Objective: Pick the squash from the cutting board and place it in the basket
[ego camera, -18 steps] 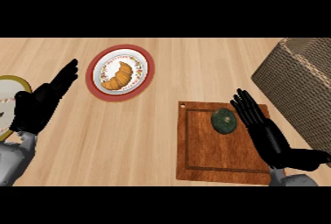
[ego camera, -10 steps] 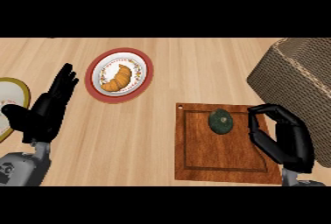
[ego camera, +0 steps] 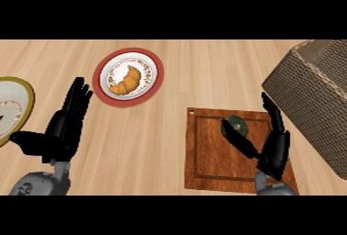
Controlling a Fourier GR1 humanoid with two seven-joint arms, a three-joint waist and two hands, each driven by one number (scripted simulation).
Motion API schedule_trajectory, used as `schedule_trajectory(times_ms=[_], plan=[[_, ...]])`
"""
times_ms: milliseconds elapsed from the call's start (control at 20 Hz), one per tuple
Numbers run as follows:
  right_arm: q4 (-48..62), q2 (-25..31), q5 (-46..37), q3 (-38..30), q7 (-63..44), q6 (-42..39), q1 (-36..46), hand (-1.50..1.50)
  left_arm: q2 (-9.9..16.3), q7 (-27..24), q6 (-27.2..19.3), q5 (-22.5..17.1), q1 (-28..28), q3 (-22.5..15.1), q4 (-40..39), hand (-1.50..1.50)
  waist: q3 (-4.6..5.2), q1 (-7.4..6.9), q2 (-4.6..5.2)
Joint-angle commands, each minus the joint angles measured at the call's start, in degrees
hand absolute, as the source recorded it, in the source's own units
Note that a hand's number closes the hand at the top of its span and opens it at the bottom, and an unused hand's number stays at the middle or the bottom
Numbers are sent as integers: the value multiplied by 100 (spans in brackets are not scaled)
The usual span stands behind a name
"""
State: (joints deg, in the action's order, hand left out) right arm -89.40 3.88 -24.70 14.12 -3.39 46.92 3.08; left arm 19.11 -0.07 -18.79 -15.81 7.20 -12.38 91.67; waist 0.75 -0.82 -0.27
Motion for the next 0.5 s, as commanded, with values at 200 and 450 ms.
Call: schedule_trajectory(times_ms=[200, 450], plan=[[574, 88, -1893, -524, -1832, 426, -658, -150, -101, -144, -199, 73, -214, 48, 40, 0, 72, 260, 4], [565, 226, -2537, -354, -2938, -732, -909, -150, -64, -170, -128, 67, -292, 22, 83, 0, 77, 154, 13]])
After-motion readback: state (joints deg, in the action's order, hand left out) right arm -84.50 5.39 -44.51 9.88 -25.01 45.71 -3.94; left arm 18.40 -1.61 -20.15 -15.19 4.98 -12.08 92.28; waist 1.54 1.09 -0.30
